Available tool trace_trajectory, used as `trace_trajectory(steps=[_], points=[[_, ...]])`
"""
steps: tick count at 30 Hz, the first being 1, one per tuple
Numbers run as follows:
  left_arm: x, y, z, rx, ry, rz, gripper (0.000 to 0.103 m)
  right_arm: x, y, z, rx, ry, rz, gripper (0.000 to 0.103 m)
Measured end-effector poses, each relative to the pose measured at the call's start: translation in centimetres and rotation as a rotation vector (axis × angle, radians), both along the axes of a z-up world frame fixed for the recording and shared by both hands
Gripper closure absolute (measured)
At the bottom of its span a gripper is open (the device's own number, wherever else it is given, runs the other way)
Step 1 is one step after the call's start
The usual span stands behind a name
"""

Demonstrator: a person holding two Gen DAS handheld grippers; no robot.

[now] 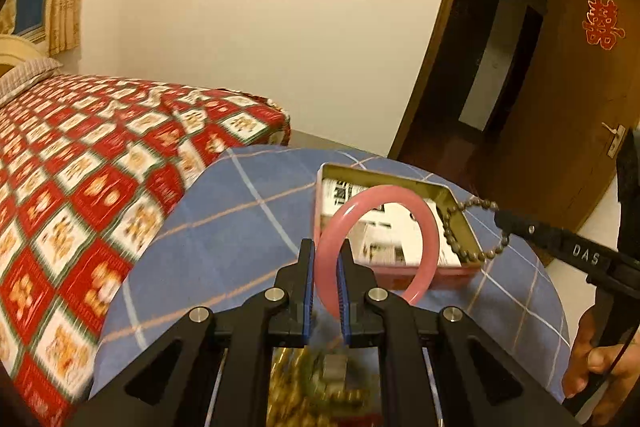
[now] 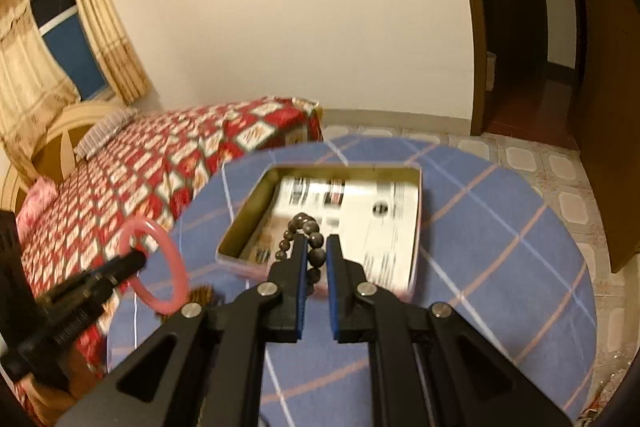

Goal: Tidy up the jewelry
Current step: 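Carry both pieces into the pink tin and open both grippers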

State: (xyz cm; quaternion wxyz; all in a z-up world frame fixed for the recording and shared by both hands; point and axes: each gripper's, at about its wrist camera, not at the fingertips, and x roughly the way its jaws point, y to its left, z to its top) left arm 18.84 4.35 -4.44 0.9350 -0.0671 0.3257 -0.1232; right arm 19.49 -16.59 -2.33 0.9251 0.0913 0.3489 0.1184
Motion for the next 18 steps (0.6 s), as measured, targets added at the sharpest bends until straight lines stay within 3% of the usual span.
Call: trace_trajectory(steps=[8,16,18], points=[[6.3,-4.3,-2.4,0.028,0.053,-0.051,0.093,5.6,-1.3,-4.4,0.076,0.082,-0.059,0.091],[10.0,-7.2,-5.2,0.098,0.144,-0.075,0.093,6.3,-1.3,-6.0,-0.001,0.107,-0.055,0.090],[10.3,-7.8,-5.3,0.125,0.160,-0.069,0.092,6.2,-1.3,-6.1,-0.017,0.103,-0.060,0.082]])
